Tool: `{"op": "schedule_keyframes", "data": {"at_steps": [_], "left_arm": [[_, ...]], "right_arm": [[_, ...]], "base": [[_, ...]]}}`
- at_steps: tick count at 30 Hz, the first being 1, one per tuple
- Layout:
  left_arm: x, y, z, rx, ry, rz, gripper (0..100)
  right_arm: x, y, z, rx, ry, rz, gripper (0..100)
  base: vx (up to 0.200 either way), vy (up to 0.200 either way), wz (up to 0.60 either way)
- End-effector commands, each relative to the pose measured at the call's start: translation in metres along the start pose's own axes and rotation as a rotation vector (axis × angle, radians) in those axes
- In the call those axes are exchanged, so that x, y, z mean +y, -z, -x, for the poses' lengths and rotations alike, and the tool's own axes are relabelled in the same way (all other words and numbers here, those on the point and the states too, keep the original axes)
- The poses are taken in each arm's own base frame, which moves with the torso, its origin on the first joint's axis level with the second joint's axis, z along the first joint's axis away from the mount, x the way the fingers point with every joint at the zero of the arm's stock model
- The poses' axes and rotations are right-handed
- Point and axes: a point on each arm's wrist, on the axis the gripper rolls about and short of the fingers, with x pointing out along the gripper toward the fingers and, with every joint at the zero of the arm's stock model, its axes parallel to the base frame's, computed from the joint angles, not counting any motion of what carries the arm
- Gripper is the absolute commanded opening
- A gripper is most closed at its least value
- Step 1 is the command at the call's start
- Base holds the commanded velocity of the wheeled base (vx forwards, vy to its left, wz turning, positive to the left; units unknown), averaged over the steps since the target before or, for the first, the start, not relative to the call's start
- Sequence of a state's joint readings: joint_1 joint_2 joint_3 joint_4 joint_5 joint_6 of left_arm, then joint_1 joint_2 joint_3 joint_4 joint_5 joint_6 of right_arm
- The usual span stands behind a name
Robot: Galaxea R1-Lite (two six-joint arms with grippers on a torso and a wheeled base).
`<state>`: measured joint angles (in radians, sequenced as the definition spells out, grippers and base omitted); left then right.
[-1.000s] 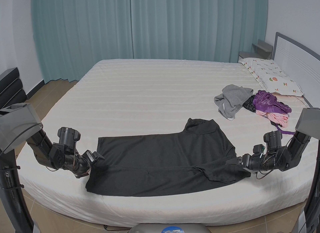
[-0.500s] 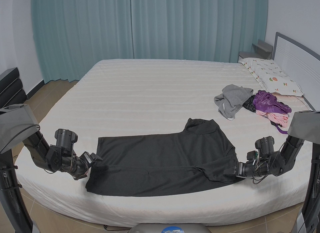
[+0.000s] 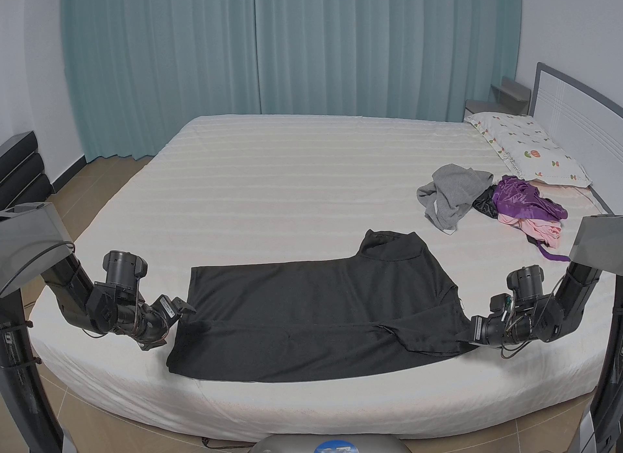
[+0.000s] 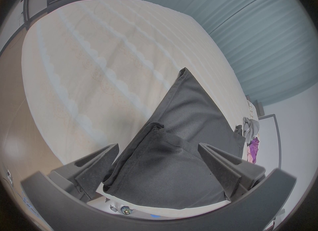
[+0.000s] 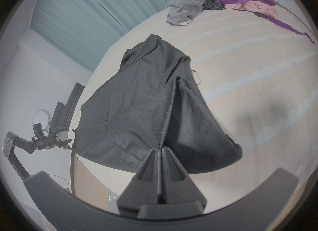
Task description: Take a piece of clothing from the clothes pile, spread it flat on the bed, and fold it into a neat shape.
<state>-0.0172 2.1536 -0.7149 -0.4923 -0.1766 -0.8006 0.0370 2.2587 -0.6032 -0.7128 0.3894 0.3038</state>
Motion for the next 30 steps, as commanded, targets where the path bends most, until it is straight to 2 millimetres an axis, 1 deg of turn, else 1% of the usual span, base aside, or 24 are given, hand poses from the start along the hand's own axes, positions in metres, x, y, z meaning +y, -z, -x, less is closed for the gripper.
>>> {"op": "schedule_keyframes", "data": {"at_steps": [1, 7, 13, 14, 21, 26, 30], "left_arm": [[0.0, 0.001, 0.0, 0.002, -0.001, -0.001, 100], [0.0, 0.001, 0.0, 0.004, -0.003, -0.001, 100], [0.0, 0.001, 0.0, 0.004, -0.003, 0.0, 100], [0.0, 0.002, 0.0, 0.004, -0.003, 0.0, 100], [0.0, 0.004, 0.002, 0.002, 0.004, -0.005, 100], [-0.001, 0.003, 0.002, -0.024, 0.036, 0.04, 100], [-0.001, 0.003, 0.001, -0.022, 0.039, 0.06, 100]], "right_arm": [[-0.004, -0.001, 0.007, -0.012, 0.004, -0.008, 0], [-0.011, 0.0, 0.01, -0.014, 0.016, -0.007, 0], [-0.011, -0.001, 0.008, -0.015, 0.016, 0.001, 0], [-0.011, -0.002, 0.007, -0.017, 0.015, 0.002, 100], [-0.008, -0.006, 0.009, -0.035, -0.005, -0.014, 100], [0.0, -0.012, 0.016, -0.065, -0.025, -0.125, 100], [0.0, -0.015, 0.015, -0.082, -0.036, -0.176, 100]], "base": [[0.0, 0.0, 0.0], [0.0, 0.0, 0.0], [0.0, 0.0, 0.0], [0.0, 0.0, 0.0], [0.0, 0.0, 0.0], [0.0, 0.0, 0.0], [0.2, 0.0, 0.0]]}}
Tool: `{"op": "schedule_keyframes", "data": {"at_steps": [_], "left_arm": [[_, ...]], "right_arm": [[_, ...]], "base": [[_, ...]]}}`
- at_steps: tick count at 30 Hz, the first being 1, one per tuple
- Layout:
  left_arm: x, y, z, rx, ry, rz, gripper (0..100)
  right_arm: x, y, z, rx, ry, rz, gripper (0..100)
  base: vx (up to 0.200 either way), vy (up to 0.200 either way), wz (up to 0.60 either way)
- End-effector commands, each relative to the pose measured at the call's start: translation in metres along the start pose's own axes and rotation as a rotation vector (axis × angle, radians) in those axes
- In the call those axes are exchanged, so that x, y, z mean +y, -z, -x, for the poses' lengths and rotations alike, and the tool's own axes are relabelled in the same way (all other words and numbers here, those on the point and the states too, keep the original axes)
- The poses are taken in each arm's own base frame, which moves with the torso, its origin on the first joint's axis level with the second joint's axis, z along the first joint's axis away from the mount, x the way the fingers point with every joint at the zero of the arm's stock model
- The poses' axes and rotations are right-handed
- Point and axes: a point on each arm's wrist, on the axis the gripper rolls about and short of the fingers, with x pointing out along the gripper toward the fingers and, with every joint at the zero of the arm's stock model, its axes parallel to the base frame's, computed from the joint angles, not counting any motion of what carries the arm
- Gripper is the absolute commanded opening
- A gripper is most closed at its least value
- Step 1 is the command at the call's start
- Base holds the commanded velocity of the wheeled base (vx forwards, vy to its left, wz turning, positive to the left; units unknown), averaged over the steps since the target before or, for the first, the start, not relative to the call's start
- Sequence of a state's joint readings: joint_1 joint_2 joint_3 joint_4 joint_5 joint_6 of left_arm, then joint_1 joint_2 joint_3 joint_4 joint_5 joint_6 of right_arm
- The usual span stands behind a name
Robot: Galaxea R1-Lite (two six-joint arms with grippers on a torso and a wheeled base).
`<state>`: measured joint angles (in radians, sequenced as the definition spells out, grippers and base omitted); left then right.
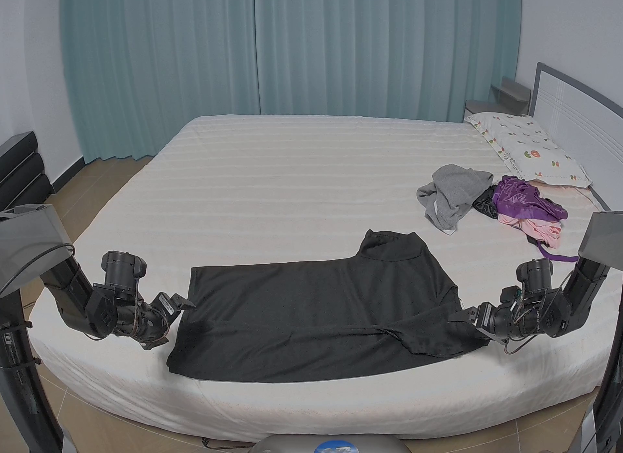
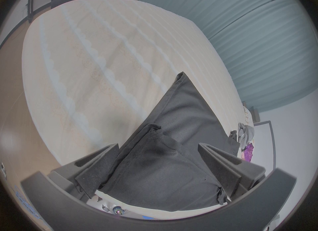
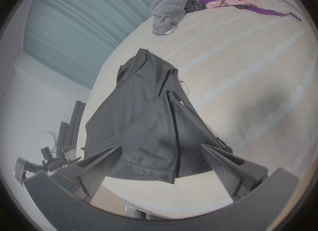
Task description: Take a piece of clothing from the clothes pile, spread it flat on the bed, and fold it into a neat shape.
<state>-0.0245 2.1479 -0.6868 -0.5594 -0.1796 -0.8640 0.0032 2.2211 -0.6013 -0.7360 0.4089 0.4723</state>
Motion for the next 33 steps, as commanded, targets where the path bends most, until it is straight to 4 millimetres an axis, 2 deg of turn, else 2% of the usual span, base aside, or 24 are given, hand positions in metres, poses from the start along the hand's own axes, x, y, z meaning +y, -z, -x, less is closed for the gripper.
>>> {"op": "schedule_keyframes", "data": {"at_steps": [1, 20, 26, 33], "left_arm": [[0.001, 0.002, -0.001, 0.006, -0.002, 0.009, 100], [0.004, 0.005, 0.002, 0.014, -0.008, 0.012, 100], [0.005, 0.006, 0.003, 0.015, -0.012, 0.014, 100], [-0.001, 0.0, 0.011, -0.015, 0.017, 0.009, 100]], "right_arm": [[0.004, -0.003, 0.003, -0.023, -0.014, -0.014, 100], [0.001, -0.004, 0.005, -0.031, -0.02, -0.082, 100], [0.001, -0.004, 0.005, -0.028, -0.019, -0.083, 100], [0.003, -0.002, 0.004, -0.021, -0.021, -0.078, 100]], "base": [[0.2, 0.0, 0.0], [0.011, 0.0, 0.0], [0.0, -0.2, 0.0], [0.0, 0.0, 0.0]]}}
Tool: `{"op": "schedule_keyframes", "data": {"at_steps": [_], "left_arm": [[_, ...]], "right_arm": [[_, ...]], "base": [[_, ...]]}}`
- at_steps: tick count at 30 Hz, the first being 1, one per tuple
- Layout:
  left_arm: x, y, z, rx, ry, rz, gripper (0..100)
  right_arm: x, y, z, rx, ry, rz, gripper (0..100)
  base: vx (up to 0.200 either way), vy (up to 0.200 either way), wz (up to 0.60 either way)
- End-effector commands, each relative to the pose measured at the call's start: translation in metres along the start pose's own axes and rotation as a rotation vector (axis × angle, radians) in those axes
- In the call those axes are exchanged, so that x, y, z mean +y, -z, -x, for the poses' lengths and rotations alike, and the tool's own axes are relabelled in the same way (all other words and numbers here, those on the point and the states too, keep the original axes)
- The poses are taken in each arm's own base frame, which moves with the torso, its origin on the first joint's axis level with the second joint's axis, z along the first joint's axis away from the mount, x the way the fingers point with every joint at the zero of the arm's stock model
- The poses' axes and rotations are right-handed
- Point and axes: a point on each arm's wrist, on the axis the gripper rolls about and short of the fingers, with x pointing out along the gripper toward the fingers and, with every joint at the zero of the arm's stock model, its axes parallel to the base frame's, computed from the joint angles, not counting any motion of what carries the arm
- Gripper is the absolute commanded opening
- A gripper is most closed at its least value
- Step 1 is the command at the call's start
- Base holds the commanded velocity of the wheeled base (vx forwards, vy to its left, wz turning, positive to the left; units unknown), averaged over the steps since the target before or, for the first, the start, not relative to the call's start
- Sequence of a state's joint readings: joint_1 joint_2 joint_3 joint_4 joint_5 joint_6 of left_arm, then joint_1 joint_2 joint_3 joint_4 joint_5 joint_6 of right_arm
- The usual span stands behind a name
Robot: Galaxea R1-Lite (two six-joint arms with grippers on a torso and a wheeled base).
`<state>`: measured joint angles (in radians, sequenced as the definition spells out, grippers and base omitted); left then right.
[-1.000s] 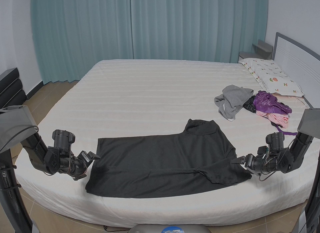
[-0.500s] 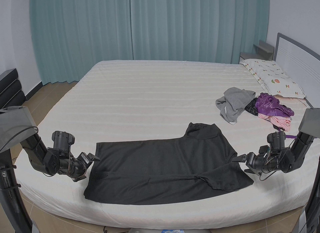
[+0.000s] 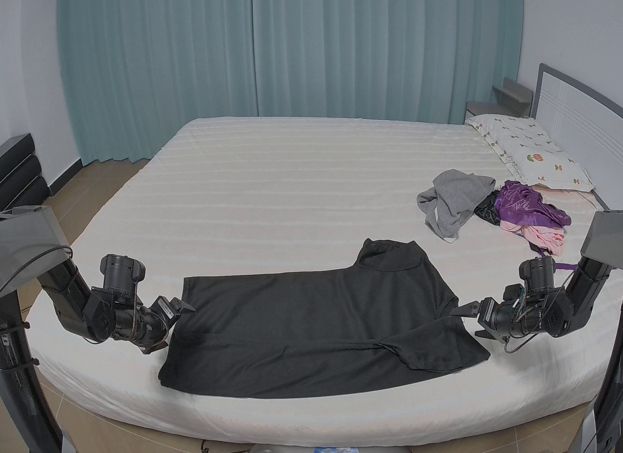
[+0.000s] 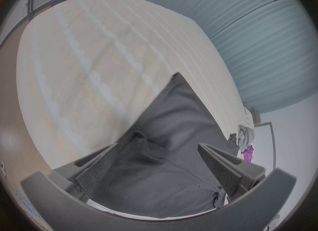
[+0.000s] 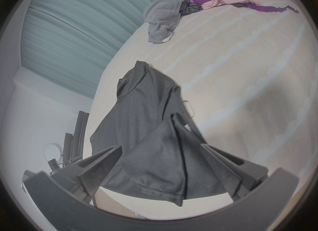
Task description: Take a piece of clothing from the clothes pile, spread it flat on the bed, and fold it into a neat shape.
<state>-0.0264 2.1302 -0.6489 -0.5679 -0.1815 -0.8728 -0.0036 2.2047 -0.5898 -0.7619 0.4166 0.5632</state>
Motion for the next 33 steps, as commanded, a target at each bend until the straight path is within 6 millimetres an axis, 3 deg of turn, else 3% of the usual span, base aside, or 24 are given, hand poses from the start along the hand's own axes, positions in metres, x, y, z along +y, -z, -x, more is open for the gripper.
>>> {"op": "schedule_keyframes", "data": {"at_steps": [1, 12, 20, 22, 23, 25, 31, 33], "left_arm": [[-0.007, -0.007, 0.008, -0.033, 0.03, -0.001, 100], [-0.031, -0.033, 0.0, -0.113, 0.104, -0.028, 100], [-0.039, -0.064, -0.044, -0.16, 0.124, -0.167, 100], [-0.039, -0.064, -0.044, -0.16, 0.124, -0.167, 100], [-0.042, -0.076, -0.06, -0.187, 0.134, -0.216, 100], [-0.044, -0.083, -0.07, -0.205, 0.133, -0.238, 100], [-0.043, -0.083, -0.085, -0.204, 0.131, -0.262, 100], [-0.033, -0.081, -0.099, -0.184, 0.116, -0.309, 100]], "right_arm": [[0.002, 0.001, -0.001, 0.005, -0.004, 0.004, 100], [0.002, 0.001, -0.003, 0.006, -0.004, -0.01, 100], [0.001, -0.004, -0.004, -0.019, -0.051, -0.067, 100], [0.001, -0.004, -0.004, -0.019, -0.051, -0.067, 100], [-0.002, -0.005, -0.008, -0.017, -0.049, -0.091, 100], [-0.002, -0.005, -0.007, -0.019, -0.051, -0.091, 100], [-0.003, -0.004, -0.008, -0.013, -0.048, -0.091, 100], [-0.003, -0.002, -0.009, -0.012, -0.046, -0.079, 100]], "base": [[0.0, 0.0, 0.0], [0.0, 0.0, 0.0], [0.0, 0.0, 0.0], [0.0, 0.0, 0.0], [0.0, 0.0, 0.0], [0.0, 0.0, 0.0], [0.0, 0.0, 0.0], [0.0, 0.0, 0.0]]}}
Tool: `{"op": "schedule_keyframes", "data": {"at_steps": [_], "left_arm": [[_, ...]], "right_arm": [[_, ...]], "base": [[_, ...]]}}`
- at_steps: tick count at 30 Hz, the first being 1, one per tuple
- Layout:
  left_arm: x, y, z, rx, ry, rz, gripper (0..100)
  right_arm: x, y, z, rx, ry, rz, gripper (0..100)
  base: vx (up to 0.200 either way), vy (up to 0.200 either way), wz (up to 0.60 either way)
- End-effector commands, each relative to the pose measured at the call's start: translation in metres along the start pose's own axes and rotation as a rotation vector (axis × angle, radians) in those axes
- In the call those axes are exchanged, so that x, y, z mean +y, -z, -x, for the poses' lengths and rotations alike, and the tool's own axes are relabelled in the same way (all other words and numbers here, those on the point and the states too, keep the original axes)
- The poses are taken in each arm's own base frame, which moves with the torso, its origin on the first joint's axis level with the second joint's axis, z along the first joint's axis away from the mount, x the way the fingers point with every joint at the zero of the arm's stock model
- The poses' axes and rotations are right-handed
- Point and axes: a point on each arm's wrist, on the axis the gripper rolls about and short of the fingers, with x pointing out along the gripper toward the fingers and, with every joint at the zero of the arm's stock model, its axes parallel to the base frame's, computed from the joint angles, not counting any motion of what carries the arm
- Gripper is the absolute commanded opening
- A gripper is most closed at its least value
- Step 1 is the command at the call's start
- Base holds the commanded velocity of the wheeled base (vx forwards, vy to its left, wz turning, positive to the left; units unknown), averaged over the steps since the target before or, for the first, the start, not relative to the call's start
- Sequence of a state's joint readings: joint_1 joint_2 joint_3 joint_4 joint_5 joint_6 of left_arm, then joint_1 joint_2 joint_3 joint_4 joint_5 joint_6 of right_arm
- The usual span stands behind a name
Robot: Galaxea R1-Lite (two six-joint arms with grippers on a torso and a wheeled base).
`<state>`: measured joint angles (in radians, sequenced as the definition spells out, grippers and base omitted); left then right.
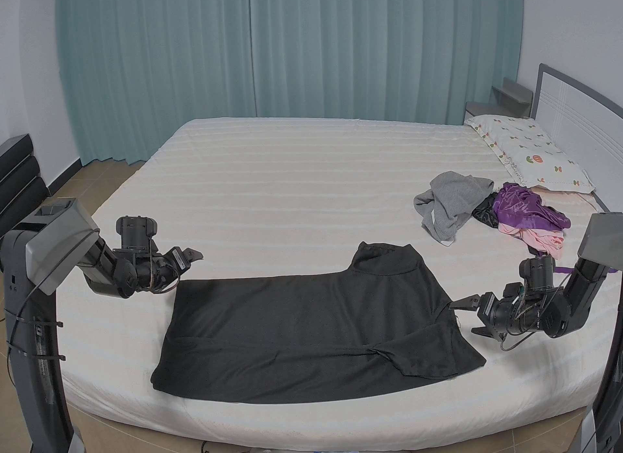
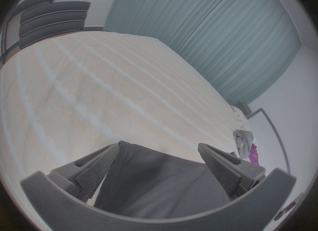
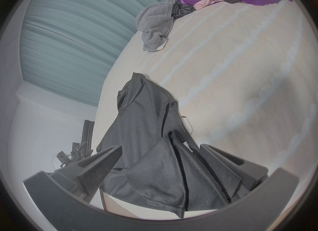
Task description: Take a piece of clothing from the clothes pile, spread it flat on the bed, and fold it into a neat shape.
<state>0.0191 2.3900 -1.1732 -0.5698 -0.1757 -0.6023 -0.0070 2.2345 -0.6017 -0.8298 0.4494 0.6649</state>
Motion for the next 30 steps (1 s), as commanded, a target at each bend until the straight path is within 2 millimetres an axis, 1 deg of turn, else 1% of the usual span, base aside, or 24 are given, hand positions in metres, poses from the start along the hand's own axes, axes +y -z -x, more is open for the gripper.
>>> {"op": "schedule_keyframes", "data": {"at_steps": [1, 3, 5, 18, 19, 25, 30], "left_arm": [[0.024, 0.02, -0.029, 0.045, -0.029, -0.046, 100], [0.029, 0.023, -0.035, 0.021, -0.018, -0.074, 100], [0.028, 0.022, -0.036, -0.002, -0.002, -0.076, 100], [0.031, 0.022, -0.039, -0.013, 0.002, -0.073, 100], [0.032, 0.022, -0.039, -0.013, 0.001, -0.07, 0], [0.033, 0.019, -0.036, -0.022, -0.002, -0.054, 0], [0.033, 0.018, -0.034, -0.034, -0.001, -0.014, 0]], "right_arm": [[-0.003, 0.003, -0.002, 0.007, 0.005, 0.005, 100], [-0.003, 0.003, -0.002, 0.005, 0.003, 0.006, 100], [-0.004, 0.004, -0.003, 0.008, 0.006, 0.006, 100], [-0.003, 0.004, -0.002, 0.008, 0.006, 0.007, 100], [-0.004, 0.004, -0.002, 0.009, 0.007, 0.006, 100], [-0.003, 0.003, -0.002, 0.006, 0.004, 0.005, 100], [0.003, 0.002, -0.004, -0.009, 0.001, 0.022, 100]], "base": [[0.0, 0.0, 0.0], [0.0, 0.0, 0.0], [0.0, 0.0, 0.0], [0.0, 0.0, 0.0], [0.0, 0.0, 0.0], [0.0, 0.0, 0.0], [0.0, 0.0, 0.0]]}}
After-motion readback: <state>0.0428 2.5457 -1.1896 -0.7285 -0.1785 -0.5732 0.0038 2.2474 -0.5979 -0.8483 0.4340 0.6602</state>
